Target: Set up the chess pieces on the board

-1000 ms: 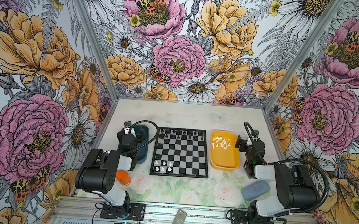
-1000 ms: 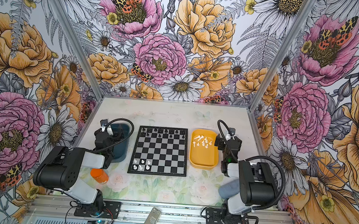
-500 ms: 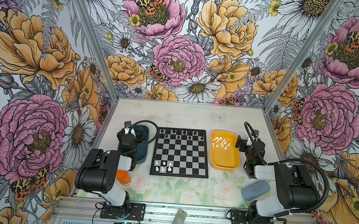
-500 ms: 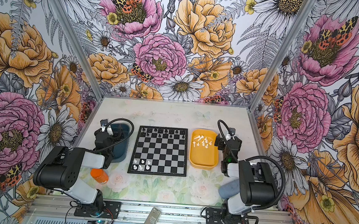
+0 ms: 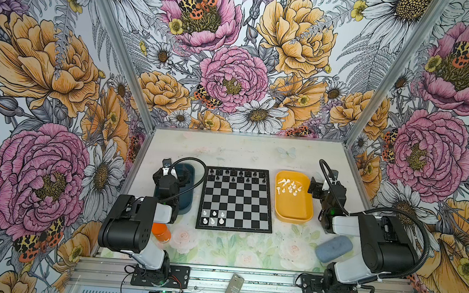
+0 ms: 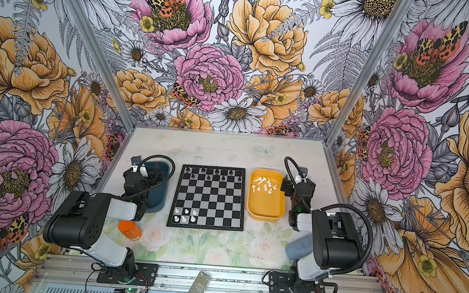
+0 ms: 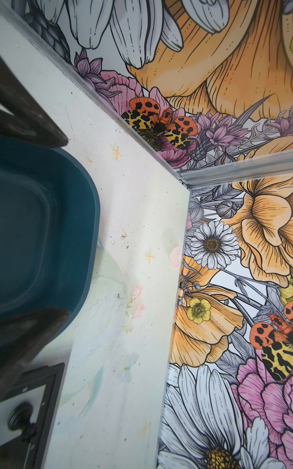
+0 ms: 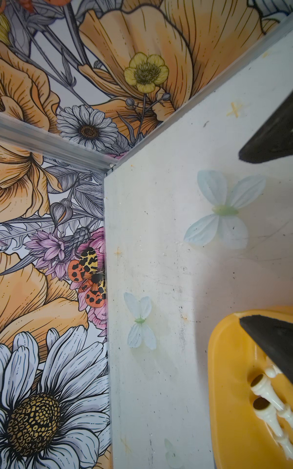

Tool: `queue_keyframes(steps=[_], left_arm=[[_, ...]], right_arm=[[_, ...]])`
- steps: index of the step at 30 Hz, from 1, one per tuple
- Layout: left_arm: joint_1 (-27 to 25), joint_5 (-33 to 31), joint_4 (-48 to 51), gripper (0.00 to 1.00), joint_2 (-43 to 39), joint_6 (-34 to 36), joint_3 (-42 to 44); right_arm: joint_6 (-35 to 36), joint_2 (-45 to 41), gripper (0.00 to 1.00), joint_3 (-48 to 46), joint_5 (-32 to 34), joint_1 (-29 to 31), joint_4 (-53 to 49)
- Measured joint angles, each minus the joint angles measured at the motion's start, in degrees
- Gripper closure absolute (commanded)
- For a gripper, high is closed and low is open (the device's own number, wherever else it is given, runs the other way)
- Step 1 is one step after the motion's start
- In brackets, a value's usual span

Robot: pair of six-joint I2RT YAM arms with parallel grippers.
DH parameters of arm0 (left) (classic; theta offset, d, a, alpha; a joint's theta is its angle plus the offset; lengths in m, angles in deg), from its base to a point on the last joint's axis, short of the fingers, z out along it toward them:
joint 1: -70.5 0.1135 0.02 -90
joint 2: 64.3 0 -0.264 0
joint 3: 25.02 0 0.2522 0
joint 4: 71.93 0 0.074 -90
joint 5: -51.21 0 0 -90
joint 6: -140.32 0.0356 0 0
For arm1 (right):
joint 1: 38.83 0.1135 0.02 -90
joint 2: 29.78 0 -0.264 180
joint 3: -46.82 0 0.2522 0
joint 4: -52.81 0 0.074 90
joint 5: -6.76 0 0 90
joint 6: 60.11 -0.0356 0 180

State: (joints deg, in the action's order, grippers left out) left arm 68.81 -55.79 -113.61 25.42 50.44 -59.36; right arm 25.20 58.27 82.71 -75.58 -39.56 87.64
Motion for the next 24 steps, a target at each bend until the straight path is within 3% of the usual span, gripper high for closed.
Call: queue_keyframes(steps=[7, 14, 18, 22, 24], left_arm=[[0.00, 0.00, 1.57, 0.01, -0.85, 0.02, -0.13], [-2.29, 0.09, 21.86, 0.03, -17.57, -0.68, -8.20], [-5.01, 2.56, 29.33, 0.06, -24.81, -3.48, -14.27], [-8.13, 6.88, 35.87, 0.08, -25.09, -6.69, -19.17], [-9.88, 8.98, 38.16, 0.08, -24.22, -8.00, -20.70]], right_arm=[[-0.02, -0.02, 0.12, 0.04, 0.09, 0.00, -0.24], [-1.81, -10.47, 0.19, 10.88, 2.84, 0.02, -22.43], [-4.11, -13.73, 0.35, 25.18, 1.68, 0.61, -38.88], [-6.23, -12.07, 0.54, 35.74, -1.03, 3.80, -52.81], [-7.08, -9.81, 0.58, 38.86, -2.60, 5.95, -58.47]])
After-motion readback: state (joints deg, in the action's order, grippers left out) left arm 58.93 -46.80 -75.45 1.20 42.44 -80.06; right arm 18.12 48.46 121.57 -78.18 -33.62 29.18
